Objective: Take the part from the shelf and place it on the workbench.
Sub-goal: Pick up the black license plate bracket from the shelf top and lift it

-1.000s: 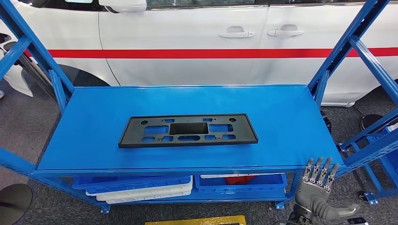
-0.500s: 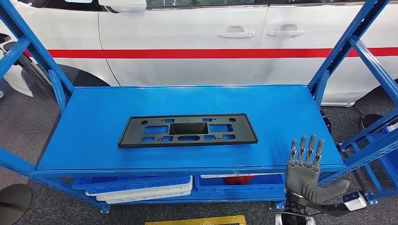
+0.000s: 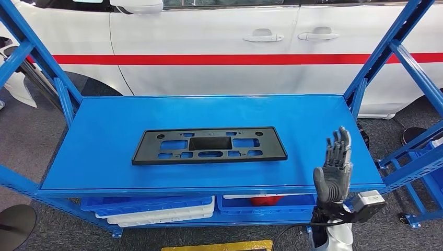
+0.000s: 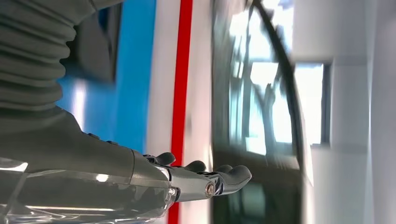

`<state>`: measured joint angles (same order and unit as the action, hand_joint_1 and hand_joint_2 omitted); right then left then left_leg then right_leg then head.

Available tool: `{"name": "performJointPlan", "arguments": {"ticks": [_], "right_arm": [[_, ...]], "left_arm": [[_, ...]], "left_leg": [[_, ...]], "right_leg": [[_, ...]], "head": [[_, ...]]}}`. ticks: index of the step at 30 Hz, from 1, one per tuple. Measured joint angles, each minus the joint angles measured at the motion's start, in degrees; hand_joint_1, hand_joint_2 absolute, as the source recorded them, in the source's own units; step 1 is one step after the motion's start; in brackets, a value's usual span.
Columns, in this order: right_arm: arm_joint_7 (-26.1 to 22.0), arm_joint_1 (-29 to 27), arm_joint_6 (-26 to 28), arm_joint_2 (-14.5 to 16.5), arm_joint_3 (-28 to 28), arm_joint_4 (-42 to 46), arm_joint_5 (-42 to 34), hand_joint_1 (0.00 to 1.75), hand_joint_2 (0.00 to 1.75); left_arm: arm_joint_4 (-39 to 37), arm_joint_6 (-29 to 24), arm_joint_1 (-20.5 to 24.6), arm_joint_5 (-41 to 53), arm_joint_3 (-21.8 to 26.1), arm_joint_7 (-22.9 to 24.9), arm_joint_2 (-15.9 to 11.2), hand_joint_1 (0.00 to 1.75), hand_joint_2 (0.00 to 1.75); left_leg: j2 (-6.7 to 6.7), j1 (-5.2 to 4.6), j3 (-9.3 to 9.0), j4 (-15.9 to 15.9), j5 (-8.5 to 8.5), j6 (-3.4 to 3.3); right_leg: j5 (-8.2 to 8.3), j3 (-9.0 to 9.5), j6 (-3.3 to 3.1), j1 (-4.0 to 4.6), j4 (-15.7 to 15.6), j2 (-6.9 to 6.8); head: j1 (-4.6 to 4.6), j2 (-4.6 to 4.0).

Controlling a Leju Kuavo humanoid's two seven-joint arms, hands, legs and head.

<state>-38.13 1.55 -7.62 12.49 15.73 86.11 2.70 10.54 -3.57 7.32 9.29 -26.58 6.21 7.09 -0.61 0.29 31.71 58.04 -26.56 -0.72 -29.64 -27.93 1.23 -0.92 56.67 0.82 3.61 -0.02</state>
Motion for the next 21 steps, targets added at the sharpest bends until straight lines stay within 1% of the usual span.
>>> {"name": "performJointPlan", "arguments": {"ticks": [2,3,4,5,6,7,8,9,10,11,12,14,16,21], "right_arm": [[0.0,-0.9,18.8,-0.8,-3.8,5.1,8.2,0.0,1.75],[0.0,-1.3,28.0,-1.3,-5.8,7.1,13.7,0.0,1.75],[0.0,-1.6,36.4,-1.5,-7.5,9.2,21.1,0.0,1.75],[0.0,-1.7,42.3,-1.1,-8.2,11.5,30.4,0.0,1.75],[0.0,-1.7,45.9,-0.3,-8.1,14.2,41.1,0.0,1.75],[0.0,-1.4,47.5,0.7,-7.4,17.1,51.3,0.0,1.75],[0.0,-1.1,47.9,1.7,-6.7,19.9,60.3,0.0,1.75],[0.0,-0.9,47.9,2.4,-6.2,22.2,66.8,0.0,1.75],[0.0,-0.7,47.9,2.8,-5.9,24.0,70.3,0.0,1.75],[0.0,-0.7,47.9,3.2,-5.8,25.4,70.8,0.0,1.75],[0.1,-0.7,47.9,3.5,-5.7,26.5,68.9,0.0,1.75],[0.1,-0.7,47.9,3.8,-5.6,27.9,62.4,0.0,1.75],[0.1,-0.7,47.9,3.8,-5.6,28.6,58.9,0.0,1.75],[0.0,-0.7,47.9,3.9,-5.6,29.8,57.9,0.0,1.75]], "left_arm": [[0.0,0.2,0.1,0.5,0.0,0.1,0.0,0.0,0.0],[0.0,0.4,0.1,0.7,0.0,0.3,0.0,0.0,0.0],[0.0,0.5,0.2,1.0,0.0,0.4,0.0,0.0,0.0],[0.0,0.6,0.2,1.2,0.0,0.6,0.0,0.0,0.0],[0.0,0.7,0.3,1.4,0.0,0.7,0.0,0.0,0.0],[0.0,0.8,0.4,1.5,0.0,0.8,0.0,0.0,0.0],[0.0,0.8,0.4,1.6,0.0,0.9,0.0,0.0,0.0],[0.0,0.9,0.5,1.6,0.0,0.9,0.0,0.0,0.0],[0.0,1.0,0.5,1.7,0.0,0.9,0.0,0.0,0.0],[0.0,1.0,0.5,1.7,0.0,0.9,0.0,0.0,0.0],[0.0,1.0,0.6,1.7,0.0,0.9,0.0,0.0,0.0],[0.0,1.0,0.6,1.7,0.0,0.9,0.0,0.0,0.0],[0.0,1.0,0.7,1.7,0.0,0.9,0.0,0.0,0.0],[0.0,1.0,0.8,1.7,0.0,0.9,0.0,0.0,0.0]], "left_leg": [[0.01,0.0,0.0,0.0,0.0,0.0],[0.01,0.0,-0.01,0.0,0.0,0.0],[0.02,0.0,-0.01,0.0,0.0,0.0],[0.02,0.0,-0.02,0.0,0.0,0.0],[0.03,0.0,-0.02,0.0,0.0,0.0],[0.02,0.0,-0.02,0.0,0.0,0.0],[0.01,0.0,-0.03,0.0,0.0,0.0],[0.0,0.02,-0.03,0.0,0.0,0.01],[-0.01,0.04,-0.02,0.0,0.01,0.01],[-0.01,0.05,-0.01,0.0,0.01,0.01],[-0.02,0.06,0.0,0.0,0.01,0.01],[-0.01,0.04,0.0,0.0,0.01,0.01],[-0.01,0.02,0.0,0.0,0.01,0.01],[-0.02,0.0,-0.01,0.0,0.01,0.01]], "right_leg": [[0.0,-0.01,0.0,0.0,0.0,0.01],[0.0,-0.01,0.0,0.01,0.0,0.01],[0.0,-0.02,0.0,0.0,0.0,0.02],[0.0,-0.03,0.0,0.0,0.0,0.04],[0.0,-0.05,0.0,0.0,0.0,0.05],[0.0,-0.06,0.0,0.02,0.0,0.04],[0.0,-0.06,0.0,0.04,0.0,0.03],[0.0,-0.06,0.0,0.06,0.0,-0.01],[0.0,-0.05,0.0,0.07,0.1,-0.04],[0.0,-0.04,-0.01,0.07,0.1,-0.05],[0.0,-0.03,0.0,0.05,0.1,-0.05],[0.0,-0.01,0.0,0.03,0.1,-0.04],[0.0,0.0,0.0,0.01,0.1,-0.03],[0.0,0.0,0.0,0.0,0.1,-0.05]], "head": [[0.0,0.0],[0.0,0.0],[0.0,0.0],[0.0,0.0],[0.0,0.0],[0.0,0.0],[0.0,0.0],[0.0,0.0],[0.0,0.0],[0.0,0.0],[0.0,0.0],[0.0,0.0],[0.0,0.0],[0.0,0.0]]}}
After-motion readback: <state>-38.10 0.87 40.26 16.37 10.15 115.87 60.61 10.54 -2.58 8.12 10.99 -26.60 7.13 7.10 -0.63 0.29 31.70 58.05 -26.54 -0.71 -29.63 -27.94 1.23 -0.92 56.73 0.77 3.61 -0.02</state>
